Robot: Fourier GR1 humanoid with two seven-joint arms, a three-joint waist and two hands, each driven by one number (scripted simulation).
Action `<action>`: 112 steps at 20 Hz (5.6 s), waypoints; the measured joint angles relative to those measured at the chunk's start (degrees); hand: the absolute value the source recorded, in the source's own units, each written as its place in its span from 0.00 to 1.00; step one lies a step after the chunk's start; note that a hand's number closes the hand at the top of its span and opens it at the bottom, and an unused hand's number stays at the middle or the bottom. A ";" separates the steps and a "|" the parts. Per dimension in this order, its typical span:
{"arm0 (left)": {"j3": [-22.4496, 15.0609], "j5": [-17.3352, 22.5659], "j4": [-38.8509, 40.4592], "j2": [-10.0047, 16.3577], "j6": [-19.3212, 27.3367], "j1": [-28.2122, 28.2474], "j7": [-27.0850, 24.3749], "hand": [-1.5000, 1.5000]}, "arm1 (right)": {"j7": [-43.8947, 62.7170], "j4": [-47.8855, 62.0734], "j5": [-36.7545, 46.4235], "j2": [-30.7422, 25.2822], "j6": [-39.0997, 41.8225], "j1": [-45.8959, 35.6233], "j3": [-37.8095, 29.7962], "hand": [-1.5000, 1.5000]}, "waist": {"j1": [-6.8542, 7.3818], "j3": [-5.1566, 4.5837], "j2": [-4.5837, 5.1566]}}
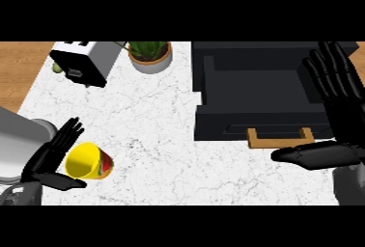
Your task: Pick up the cup, place it into the drawer and close the drawer
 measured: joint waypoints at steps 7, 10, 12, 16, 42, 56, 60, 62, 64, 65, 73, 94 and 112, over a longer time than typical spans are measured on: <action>-1.61 -3.03 9.12 -0.78 4.30 -3.22 -7.60 0.00 | -1.21 1.23 0.47 0.46 0.18 -0.15 0.29 0.00 | -0.40 -0.09 0.22; -1.88 -3.42 11.91 -1.01 4.89 -4.63 -9.15 0.00 | -0.15 1.39 0.32 0.30 0.01 -1.33 0.21 0.00 | -0.58 -0.13 0.29; -2.30 -3.95 13.31 -1.39 5.65 -4.89 -10.59 0.00 | -0.18 0.99 0.00 0.06 0.36 -1.08 0.01 0.00 | -0.70 -0.14 0.30; -2.91 -4.65 15.39 -2.10 6.79 -5.59 -12.55 0.00 | 0.52 0.37 -0.34 -0.11 0.62 -1.06 0.05 0.00 | -0.83 -0.17 0.33; 1.08 -0.88 13.61 -9.44 21.03 -9.18 -19.63 1.00 | 0.42 1.81 -1.30 -1.68 1.72 -1.50 -2.08 0.00 | -0.53 -0.14 0.35; 5.79 5.93 7.36 -16.31 24.81 -18.27 -19.16 1.00 | 0.69 1.46 -2.30 -2.57 2.36 -0.78 -3.61 0.00 | 0.14 0.08 -0.20; 3.52 6.17 0.66 -17.63 24.19 -21.55 -13.66 1.00 | 0.33 1.20 -1.52 -2.23 2.07 0.39 -3.47 0.00 | 0.83 0.16 -0.52; 1.68 6.36 -2.83 -18.53 24.05 -22.95 -10.19 1.00 | 0.63 1.08 -1.29 -2.65 2.18 0.35 -3.61 0.00 | 1.06 0.18 -0.65; 0.12 6.76 -5.75 -19.72 25.35 -25.75 -5.95 1.00 | -0.51 1.84 -0.64 -2.16 2.06 0.69 -3.30 0.00 | 1.11 0.18 -0.67; -0.46 6.81 -7.12 -20.16 26.05 -27.24 -3.76 1.00 | -0.33 2.29 -0.15 -1.96 1.60 0.03 -3.06 0.00 | 1.15 0.19 -0.65; -6.50 8.91 -13.33 -21.50 35.14 -39.04 12.45 1.00 | -0.49 2.56 0.41 -1.69 1.15 -0.61 -3.04 0.00 | 0.45 0.17 -0.46; -24.84 18.03 13.80 -21.79 48.04 -61.22 28.86 1.00 | -2.93 5.03 -0.60 -1.65 3.33 -4.20 -2.09 0.00 | -6.02 0.26 1.37; -28.35 31.40 10.91 -21.80 45.05 -56.40 19.88 0.00 | -1.38 5.99 -10.63 -0.67 16.31 -8.13 6.77 1.00 | -10.70 0.14 2.55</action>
